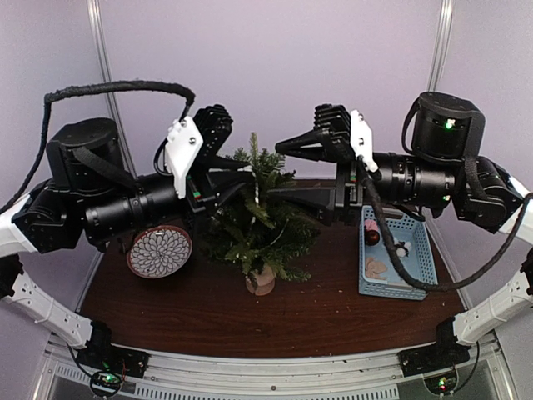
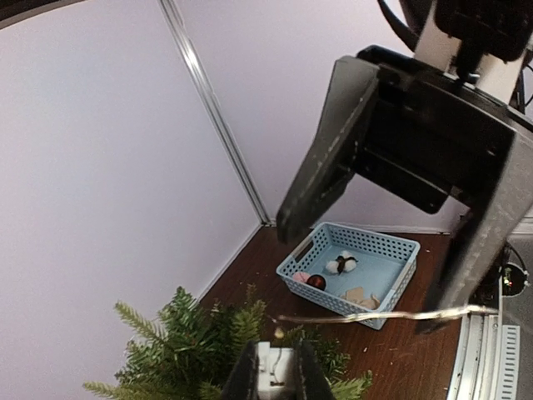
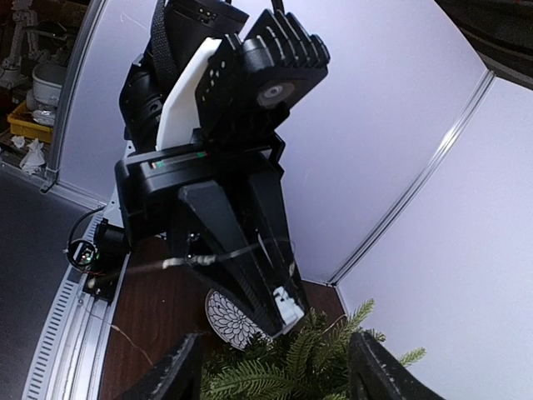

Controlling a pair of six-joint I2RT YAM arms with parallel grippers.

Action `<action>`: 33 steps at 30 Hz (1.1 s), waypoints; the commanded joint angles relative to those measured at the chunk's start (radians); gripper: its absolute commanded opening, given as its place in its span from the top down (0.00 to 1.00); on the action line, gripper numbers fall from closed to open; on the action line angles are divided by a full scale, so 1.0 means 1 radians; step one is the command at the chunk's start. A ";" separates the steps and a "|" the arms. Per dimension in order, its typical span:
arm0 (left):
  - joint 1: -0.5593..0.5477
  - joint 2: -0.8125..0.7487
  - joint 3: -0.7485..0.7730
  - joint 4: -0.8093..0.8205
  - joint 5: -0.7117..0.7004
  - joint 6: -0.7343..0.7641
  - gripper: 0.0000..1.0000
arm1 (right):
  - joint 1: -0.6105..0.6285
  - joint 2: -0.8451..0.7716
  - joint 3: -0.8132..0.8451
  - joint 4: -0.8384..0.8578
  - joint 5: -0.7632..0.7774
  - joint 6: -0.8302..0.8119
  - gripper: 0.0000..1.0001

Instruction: Decorate the small christmas tree

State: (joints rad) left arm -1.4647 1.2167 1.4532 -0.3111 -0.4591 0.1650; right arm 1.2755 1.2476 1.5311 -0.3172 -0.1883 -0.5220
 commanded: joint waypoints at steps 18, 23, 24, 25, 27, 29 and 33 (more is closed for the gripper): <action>0.257 -0.153 -0.054 -0.535 -0.465 -0.400 1.00 | -0.039 -0.048 -0.013 -0.010 0.220 0.049 0.00; 0.431 -0.141 -0.093 -0.544 -0.360 -0.411 1.00 | -0.055 -0.068 -0.028 -0.012 0.240 0.075 0.00; 0.461 -0.134 -0.101 -0.531 -0.334 -0.401 1.00 | -0.057 -0.073 -0.031 -0.013 0.245 0.078 0.01; 0.487 -0.125 -0.107 -0.518 -0.304 -0.390 1.00 | -0.060 -0.076 -0.034 -0.013 0.249 0.081 0.01; 0.520 -0.104 -0.121 -0.505 -0.272 -0.373 1.00 | -0.061 -0.085 -0.038 -0.015 0.259 0.083 0.01; 0.542 -0.089 -0.143 -0.504 -0.244 -0.367 1.00 | -0.064 -0.094 -0.041 -0.021 0.271 0.083 0.01; 0.565 -0.099 -0.208 -0.519 -0.210 -0.384 1.00 | -0.067 -0.112 -0.050 -0.034 0.297 0.091 0.01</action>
State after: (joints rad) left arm -0.9157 1.1282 1.2968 -0.8360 -0.7368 -0.2043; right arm 1.2156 1.1652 1.5002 -0.3344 0.0616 -0.4587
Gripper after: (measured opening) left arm 0.100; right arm 0.994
